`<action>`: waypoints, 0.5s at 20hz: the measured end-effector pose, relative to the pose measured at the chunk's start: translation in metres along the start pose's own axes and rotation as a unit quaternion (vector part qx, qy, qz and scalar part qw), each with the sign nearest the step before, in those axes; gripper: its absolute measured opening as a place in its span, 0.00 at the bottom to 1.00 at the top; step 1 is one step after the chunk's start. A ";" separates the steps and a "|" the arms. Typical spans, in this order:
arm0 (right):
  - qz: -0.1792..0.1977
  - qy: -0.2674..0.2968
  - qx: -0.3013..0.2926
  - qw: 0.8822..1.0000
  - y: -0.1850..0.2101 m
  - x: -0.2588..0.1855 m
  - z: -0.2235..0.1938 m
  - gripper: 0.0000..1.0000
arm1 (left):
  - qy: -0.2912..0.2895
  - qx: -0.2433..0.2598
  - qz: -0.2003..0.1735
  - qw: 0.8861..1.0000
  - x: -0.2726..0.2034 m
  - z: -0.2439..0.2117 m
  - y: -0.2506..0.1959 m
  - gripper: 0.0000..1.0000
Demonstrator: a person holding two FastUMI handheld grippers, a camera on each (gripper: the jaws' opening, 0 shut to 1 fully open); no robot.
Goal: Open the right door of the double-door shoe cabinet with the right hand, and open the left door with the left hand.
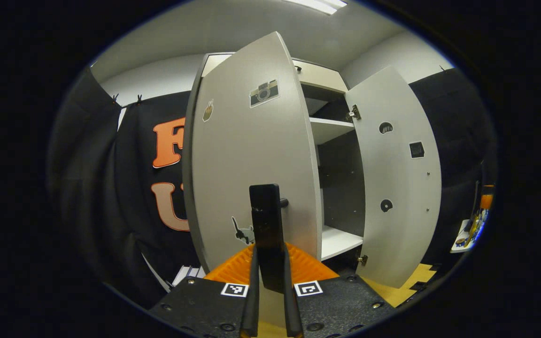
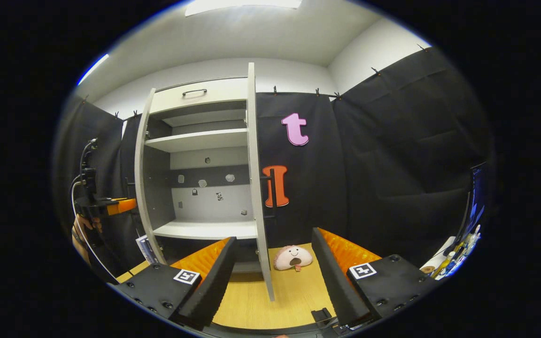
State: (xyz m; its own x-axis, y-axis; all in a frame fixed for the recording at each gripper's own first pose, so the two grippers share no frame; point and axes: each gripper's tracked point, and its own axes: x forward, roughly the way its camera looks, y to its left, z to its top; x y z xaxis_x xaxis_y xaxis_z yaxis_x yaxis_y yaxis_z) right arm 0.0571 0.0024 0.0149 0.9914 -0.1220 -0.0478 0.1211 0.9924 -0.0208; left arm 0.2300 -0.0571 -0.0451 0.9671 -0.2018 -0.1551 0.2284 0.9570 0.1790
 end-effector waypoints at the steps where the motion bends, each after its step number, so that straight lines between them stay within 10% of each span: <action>1: 0.001 -0.002 -0.001 1.000 0.003 0.000 0.000 1.00 | 0.000 0.005 0.004 1.000 -0.003 0.000 0.004 0.22; 10: 0.011 0.000 0.004 1.000 0.014 0.004 0.004 1.00 | 0.000 0.013 0.073 0.997 -0.009 -0.003 0.040 0.16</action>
State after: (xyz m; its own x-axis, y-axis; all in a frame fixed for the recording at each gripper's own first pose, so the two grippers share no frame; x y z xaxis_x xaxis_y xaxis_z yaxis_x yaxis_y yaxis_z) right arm 0.0629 0.0154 0.0184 0.9937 -0.1004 -0.0491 0.0999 0.9949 -0.0121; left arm 0.2297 -0.0167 -0.0398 0.9902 -0.0613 -0.1254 0.0885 0.9704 0.2248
